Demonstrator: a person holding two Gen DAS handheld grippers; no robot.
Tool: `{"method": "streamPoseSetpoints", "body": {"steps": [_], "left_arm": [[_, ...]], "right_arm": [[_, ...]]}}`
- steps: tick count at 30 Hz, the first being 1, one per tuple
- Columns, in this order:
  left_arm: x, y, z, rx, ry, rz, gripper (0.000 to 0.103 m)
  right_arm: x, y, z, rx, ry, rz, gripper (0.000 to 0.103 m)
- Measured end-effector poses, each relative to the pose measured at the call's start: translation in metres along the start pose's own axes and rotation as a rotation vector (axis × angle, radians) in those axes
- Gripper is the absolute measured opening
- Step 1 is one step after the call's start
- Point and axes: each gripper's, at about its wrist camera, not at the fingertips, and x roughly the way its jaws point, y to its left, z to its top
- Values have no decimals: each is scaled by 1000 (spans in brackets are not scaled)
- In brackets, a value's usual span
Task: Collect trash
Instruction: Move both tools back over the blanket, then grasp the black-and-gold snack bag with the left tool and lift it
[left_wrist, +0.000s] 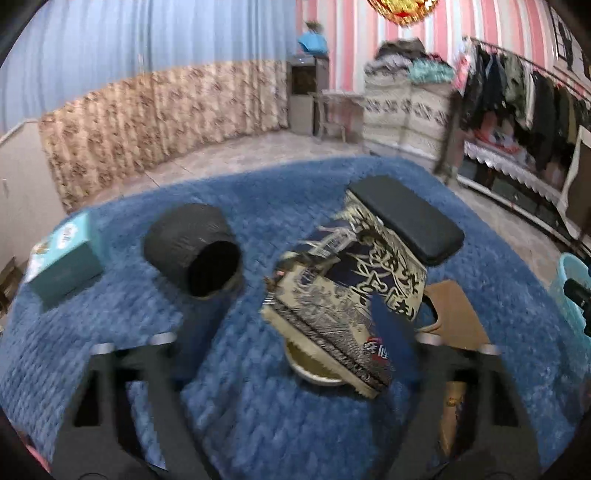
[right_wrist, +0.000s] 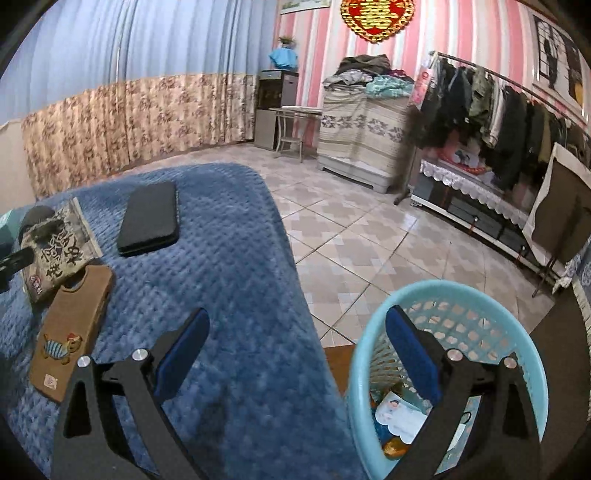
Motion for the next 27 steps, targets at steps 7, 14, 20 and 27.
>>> {"method": "streamPoseSetpoints", "body": {"steps": [7,14,20,27], "left_arm": [[-9,1,-1,11,-39,-64,15],[-39,7,-1,31,-137,-72,0],[-80,37,3,-10,-231,-31,0],[-99,84,-13,-44,-236,61,0]], "right_arm": [[-3,13,5,-29,13,4,94],[-9,32,6,-48,15,37,94],[-14,59,6,-88,10,69,94],[-21,102,1,-120,11,162,94]]}}
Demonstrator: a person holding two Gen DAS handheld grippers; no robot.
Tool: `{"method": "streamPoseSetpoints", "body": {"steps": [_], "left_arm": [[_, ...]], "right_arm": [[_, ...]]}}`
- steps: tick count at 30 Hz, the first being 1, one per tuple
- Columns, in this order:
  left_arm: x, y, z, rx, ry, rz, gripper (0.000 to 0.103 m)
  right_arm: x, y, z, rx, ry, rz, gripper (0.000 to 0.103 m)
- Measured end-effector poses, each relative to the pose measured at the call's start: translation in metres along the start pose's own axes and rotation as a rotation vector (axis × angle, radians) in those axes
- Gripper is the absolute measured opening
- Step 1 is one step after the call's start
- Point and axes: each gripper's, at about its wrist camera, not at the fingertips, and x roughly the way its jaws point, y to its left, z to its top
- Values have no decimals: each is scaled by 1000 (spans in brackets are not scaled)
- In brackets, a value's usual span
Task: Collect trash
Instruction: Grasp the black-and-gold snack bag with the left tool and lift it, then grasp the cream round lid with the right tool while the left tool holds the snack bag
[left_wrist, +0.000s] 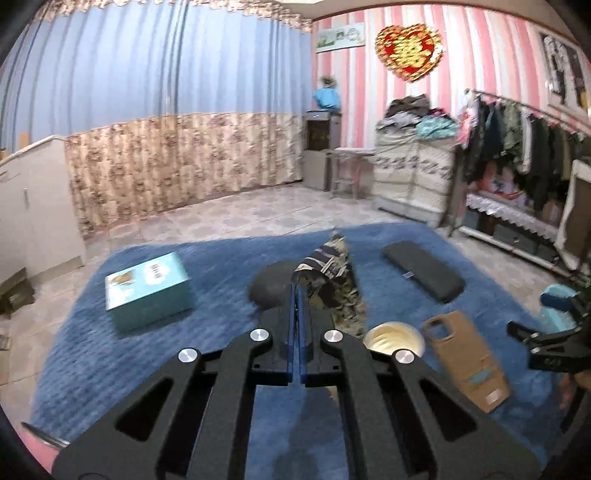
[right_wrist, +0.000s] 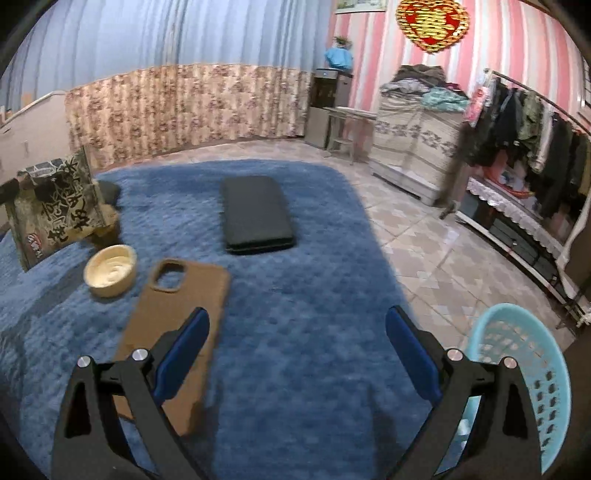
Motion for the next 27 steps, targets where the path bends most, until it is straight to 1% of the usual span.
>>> {"method": "streamPoseSetpoints", "body": {"steps": [3,6,8,9,11,12,13,14,15,16,17,19,20,21,23,24,27], "left_arm": [[6,26,-17,-40,50,59,0],[8,47,-30,-65,64,108,0],[12,62,-40,-98,89,137,0],[12,68,-42,-121,94,139,0],[9,78,-42,-163,71,148,0],[7,79,-41,-161,52,164,0],[7,80,-43,-156,45,170,0],[8,79,-43,-152,45,173,0],[8,77,-43,-143,41,178,0],[7,75,-43,-135,35,179,0],[7,73,-42,-125,27,178,0],[7,68,-42,-102,24,176,0],[7,67,-42,-96,24,174,0],[8,66,-42,-92,26,172,0],[7,64,-41,-95,26,170,0],[8,65,-41,-98,27,168,0],[9,67,-43,-105,31,162,0]], "right_arm": [[1,22,-1,-18,-3,43,94],[-2,37,3,-16,-23,84,94],[-1,47,8,-2,-31,126,94],[1,51,12,4,-27,142,94],[6,58,20,13,-25,178,93],[8,64,24,14,-22,192,89],[11,70,26,10,-20,201,77],[15,78,31,1,-8,222,69],[21,87,34,-10,15,242,58],[25,95,34,-17,31,255,54],[30,104,35,-32,50,268,53],[40,117,36,-58,75,264,45],[46,122,34,-71,98,261,42],[51,125,33,-74,120,261,39],[58,127,30,-61,145,274,35],[60,127,29,-55,154,285,31],[67,132,27,-63,174,293,26]]}}
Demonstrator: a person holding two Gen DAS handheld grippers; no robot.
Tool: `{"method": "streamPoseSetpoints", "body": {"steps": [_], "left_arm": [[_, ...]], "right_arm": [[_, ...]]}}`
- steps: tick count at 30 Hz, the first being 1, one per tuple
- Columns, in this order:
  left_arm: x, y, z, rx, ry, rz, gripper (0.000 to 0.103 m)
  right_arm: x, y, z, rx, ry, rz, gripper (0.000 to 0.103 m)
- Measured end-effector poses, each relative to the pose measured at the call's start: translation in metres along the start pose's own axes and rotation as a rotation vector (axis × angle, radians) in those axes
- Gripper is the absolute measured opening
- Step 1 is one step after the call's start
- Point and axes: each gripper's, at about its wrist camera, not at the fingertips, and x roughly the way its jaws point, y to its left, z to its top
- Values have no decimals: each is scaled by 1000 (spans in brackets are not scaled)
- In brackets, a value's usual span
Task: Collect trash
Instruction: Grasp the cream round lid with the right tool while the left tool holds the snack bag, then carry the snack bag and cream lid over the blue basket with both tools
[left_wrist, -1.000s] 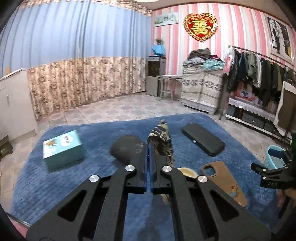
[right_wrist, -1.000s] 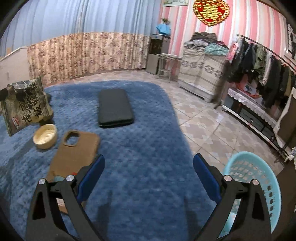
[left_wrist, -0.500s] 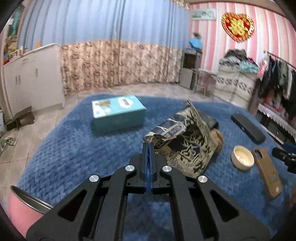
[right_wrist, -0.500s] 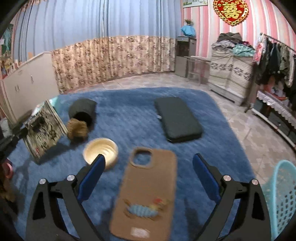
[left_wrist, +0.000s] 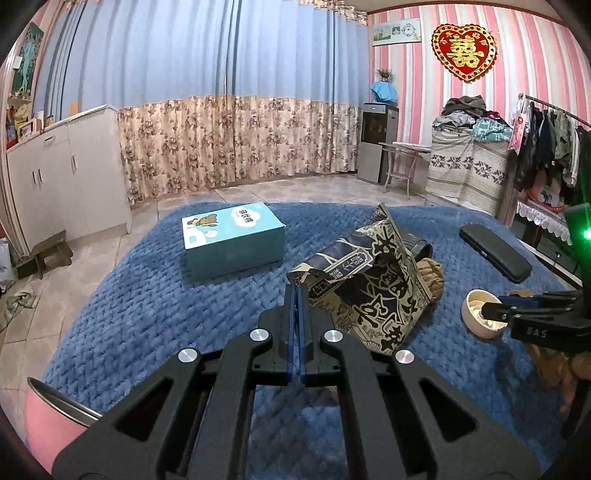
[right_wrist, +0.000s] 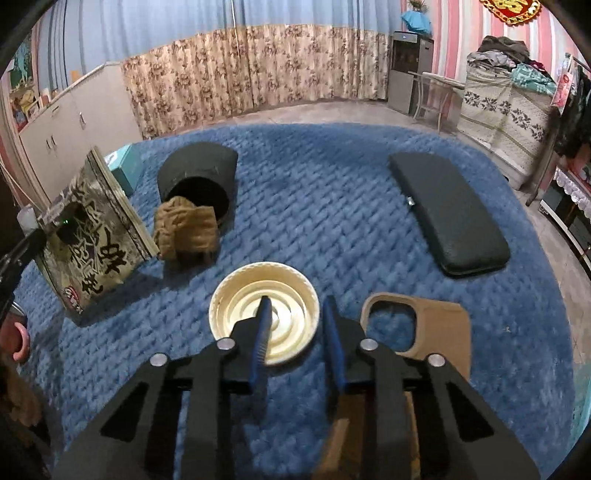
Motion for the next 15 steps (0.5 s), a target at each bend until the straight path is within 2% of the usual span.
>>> {"method": "streamPoseSetpoints", "body": {"steps": [3,4,5,6,12,15], "left_arm": [[1,0,0,3,-1,-1,0],[0,-1,0,4,-2,-3,0],[1,-1,-1,6,-1,-5,0],[1,-2,0,8,0,-6,0],[-7,-11,4,42,-26,-11,0],[-21,-22,12,59,-49,-52,0]], "right_arm": [[1,1,2,4,-4,8,22],[-2,1,1,4,-17,15,14],[-2,0,2,3,-21,13,13],[-5,-1,2,3,-28,14,7],[-41,-16,-1,24,-98,2,7],[-66,-32,-6,31,-126,-38,7]]}}
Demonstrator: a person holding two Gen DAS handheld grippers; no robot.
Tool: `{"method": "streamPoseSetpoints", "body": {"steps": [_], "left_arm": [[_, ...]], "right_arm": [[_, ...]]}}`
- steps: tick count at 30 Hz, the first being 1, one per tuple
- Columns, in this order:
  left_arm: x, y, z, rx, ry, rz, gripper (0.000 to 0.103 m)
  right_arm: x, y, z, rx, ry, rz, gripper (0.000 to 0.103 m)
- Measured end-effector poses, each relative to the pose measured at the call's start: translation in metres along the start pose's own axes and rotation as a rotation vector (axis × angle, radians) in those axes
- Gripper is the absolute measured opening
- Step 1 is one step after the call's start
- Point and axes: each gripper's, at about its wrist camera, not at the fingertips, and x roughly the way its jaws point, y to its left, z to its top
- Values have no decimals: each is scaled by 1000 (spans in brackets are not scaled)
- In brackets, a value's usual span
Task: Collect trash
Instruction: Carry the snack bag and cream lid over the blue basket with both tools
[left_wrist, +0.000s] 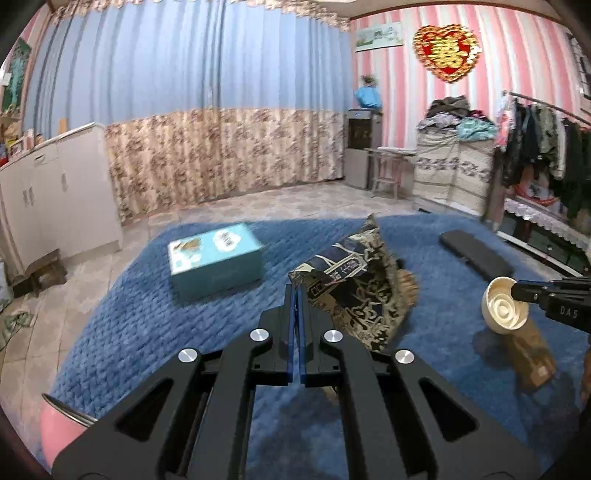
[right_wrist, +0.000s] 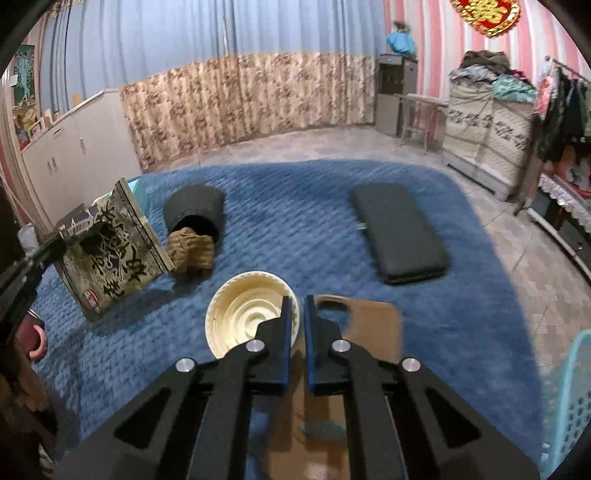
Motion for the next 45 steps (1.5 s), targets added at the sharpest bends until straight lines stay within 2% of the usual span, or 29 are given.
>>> {"method": "streamPoseSetpoints", "body": {"steps": [4,11,17,24,31,36,45], "left_arm": [[-26,-33,20,64,-81,-65,0],[-52,-103,39,151,-154,-207,0],[-66,-169,42,209,-168,-344,0],[-84,-238,40,237,-174,-491,0],[-94,-304,28,301,-150,-608,0],[-102,-347,22,330,-135,-691,0],[-114,-406,14,381,-128,-796,0]], "right_arm": [[-38,-38,-12,48,-37,-70,7],[-95,-121,-37,177,-84,-222,7],[-131,-196,-67,329,-114,-334,7],[-155,-264,-102,447,-97,-474,7],[-170,-296,-120,504,-97,-514,7],[-175,-315,-133,566,-113,-510,7],[-186,-340,-143,623,-141,-535,7]]}}
